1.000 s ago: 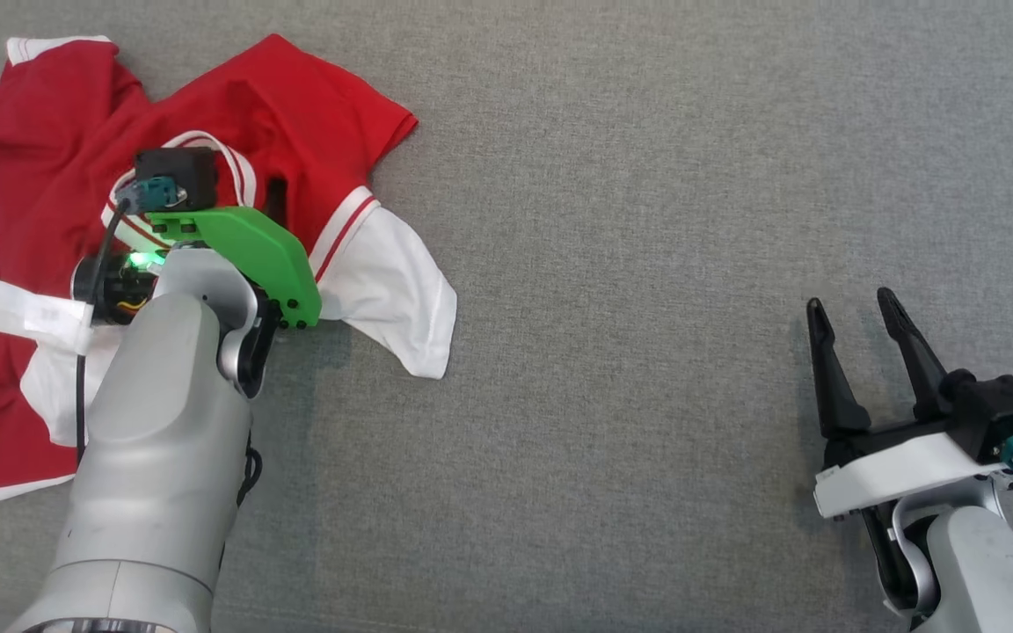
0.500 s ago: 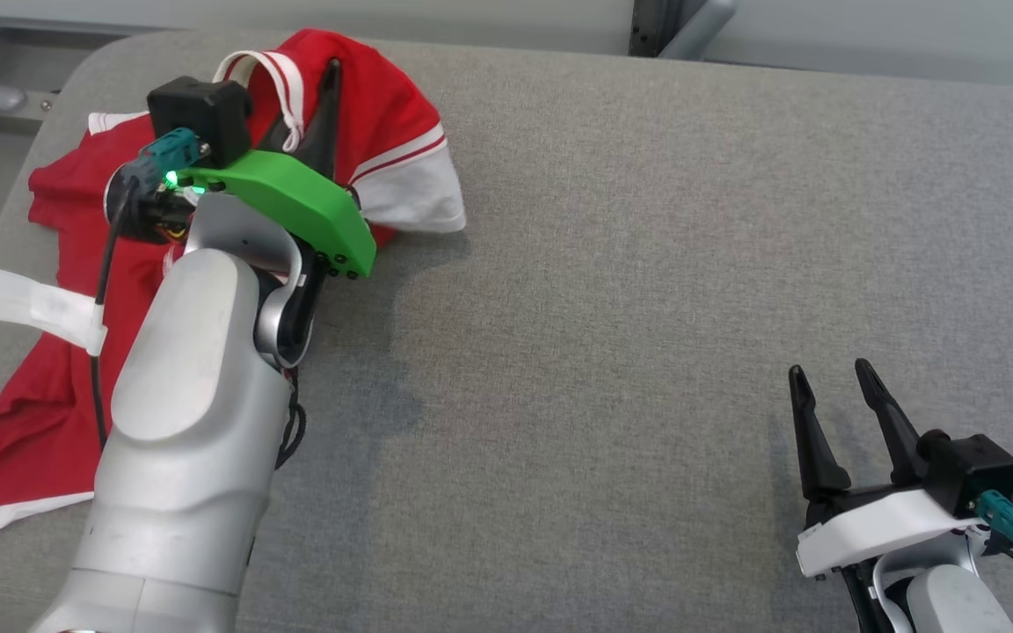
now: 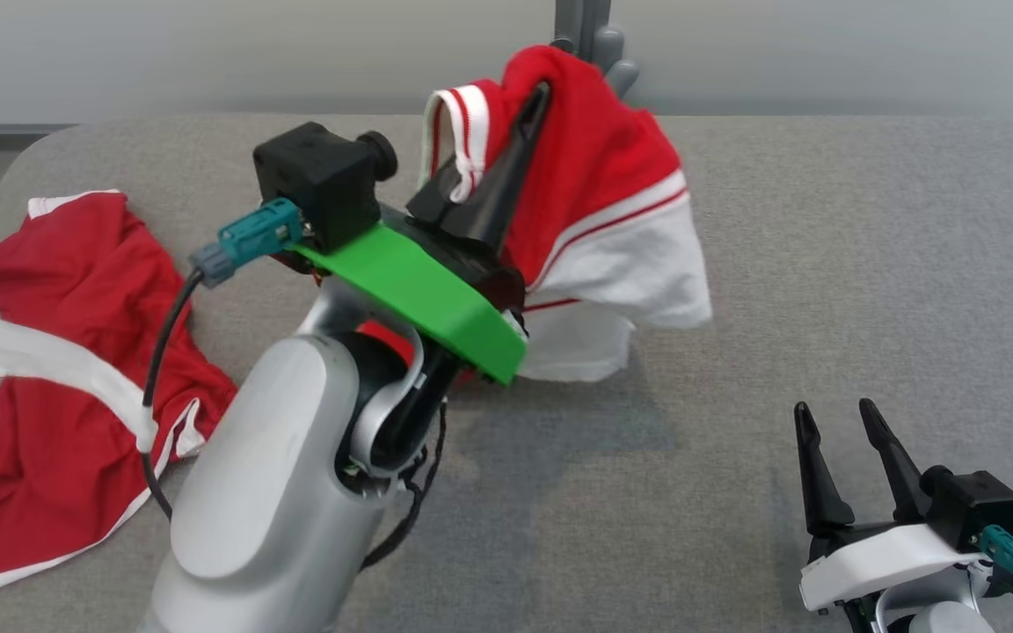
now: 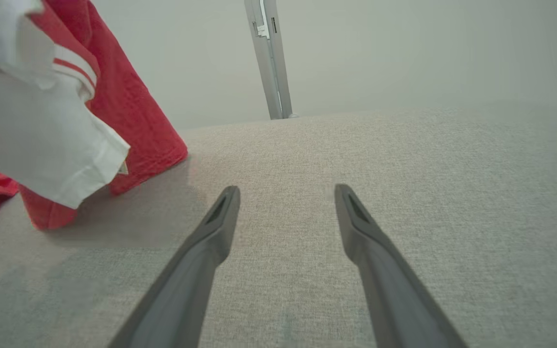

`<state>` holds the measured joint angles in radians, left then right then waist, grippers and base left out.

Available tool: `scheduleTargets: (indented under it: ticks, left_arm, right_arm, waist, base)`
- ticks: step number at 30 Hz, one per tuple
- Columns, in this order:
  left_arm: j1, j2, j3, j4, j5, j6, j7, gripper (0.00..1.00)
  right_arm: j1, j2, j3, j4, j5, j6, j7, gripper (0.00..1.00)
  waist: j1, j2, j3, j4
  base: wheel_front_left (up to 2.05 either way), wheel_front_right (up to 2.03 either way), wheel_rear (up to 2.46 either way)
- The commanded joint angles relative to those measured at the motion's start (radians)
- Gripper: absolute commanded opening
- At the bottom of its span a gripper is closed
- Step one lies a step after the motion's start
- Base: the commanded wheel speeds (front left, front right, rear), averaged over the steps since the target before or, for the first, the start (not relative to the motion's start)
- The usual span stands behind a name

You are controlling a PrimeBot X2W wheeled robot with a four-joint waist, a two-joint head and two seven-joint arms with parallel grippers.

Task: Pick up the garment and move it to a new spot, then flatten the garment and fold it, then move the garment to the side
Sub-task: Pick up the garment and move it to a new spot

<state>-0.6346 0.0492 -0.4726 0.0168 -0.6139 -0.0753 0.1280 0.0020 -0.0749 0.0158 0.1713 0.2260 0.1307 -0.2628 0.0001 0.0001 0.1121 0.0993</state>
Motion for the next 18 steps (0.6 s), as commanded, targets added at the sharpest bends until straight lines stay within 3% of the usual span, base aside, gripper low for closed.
scheduleTargets:
  ticks: [1, 10, 18]
  left_arm:
    - [0.019, 0.003, -0.026, -0.059, -0.03, 0.017, 0.005, 0.0]
    - [0.012, 0.003, -0.142, -0.225, -0.111, 0.075, 0.034, 0.0]
    - [0.054, 0.021, -0.137, -0.051, -0.117, 0.101, 0.04, 0.0]
  right_arm:
    - [0.015, 0.002, -0.002, -0.002, 0.002, 0.0, -0.003, 1.0]
    - [-0.009, 0.011, -0.006, -0.003, 0.009, 0.0, -0.003, 1.0]
    - [-0.021, 0.017, 0.001, 0.0, 0.014, 0.0, -0.003, 1.0]
  waist:
    - [-0.0001, -0.0001, -0.008, -0.058]
    - [-0.0001, -0.0001, 0.02, -0.163]
    - [-0.0001, -0.0001, 0.037, -0.232]
  base:
    - [0.0, 0.0, 0.0]
    - [0.0, 0.0, 0.0]
    - [0.0, 0.0, 0.0]
